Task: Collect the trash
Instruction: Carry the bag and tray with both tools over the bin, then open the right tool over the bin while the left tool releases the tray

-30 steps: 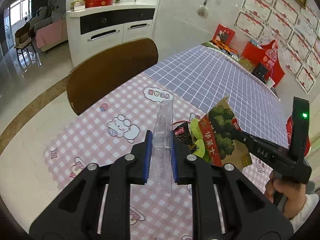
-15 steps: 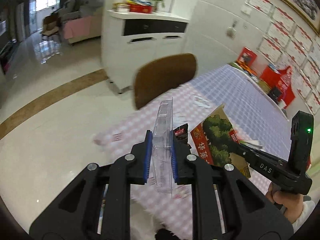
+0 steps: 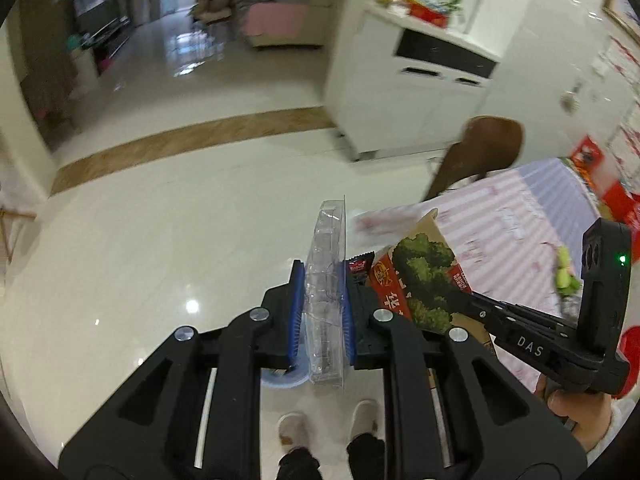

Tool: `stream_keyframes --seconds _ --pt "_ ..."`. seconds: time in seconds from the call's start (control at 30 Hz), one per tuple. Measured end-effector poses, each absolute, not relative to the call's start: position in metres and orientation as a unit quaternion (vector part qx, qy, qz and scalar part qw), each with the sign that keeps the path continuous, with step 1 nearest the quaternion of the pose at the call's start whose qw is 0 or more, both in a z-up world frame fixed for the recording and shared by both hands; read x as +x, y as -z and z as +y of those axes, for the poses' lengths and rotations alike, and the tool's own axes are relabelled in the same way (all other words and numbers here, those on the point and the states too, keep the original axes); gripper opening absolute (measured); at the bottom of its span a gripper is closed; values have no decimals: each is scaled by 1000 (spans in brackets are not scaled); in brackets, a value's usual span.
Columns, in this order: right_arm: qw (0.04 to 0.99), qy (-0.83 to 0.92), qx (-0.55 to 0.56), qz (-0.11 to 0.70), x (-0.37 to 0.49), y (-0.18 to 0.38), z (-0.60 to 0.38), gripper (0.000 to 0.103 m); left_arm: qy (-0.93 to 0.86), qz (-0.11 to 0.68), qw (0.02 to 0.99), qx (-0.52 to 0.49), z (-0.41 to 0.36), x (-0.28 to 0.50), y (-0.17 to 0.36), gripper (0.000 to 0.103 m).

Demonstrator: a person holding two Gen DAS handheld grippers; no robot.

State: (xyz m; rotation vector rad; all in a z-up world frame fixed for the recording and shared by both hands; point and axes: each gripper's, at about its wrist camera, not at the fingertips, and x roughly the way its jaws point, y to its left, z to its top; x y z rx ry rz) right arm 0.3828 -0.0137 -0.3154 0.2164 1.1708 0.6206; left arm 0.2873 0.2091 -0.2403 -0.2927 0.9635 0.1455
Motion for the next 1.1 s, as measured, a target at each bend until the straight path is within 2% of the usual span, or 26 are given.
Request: stream_keyframes --seconds 0.33,0.77,0.9,0.97,1.03,1.1 --pt "730 -278 34 624 359 403 71 5 -120 532 817 -190 271 258 344 17" --pt "702 -258 -18 664 368 479 123 6 -159 582 771 -202 302 241 424 17" --pt "691 -252 -33 676 372 499 131 11 -163 589 763 -209 309 237 434 17" --pt "690 -245 -32 680 373 505 130 21 -164 590 762 -211 309 237 437 17" --pt "690 -246 -27 680 381 506 137 25 -164 593 759 -213 309 237 440 17" --pt "691 -244 -35 680 381 505 136 26 -163 595 758 -212 307 238 442 17"
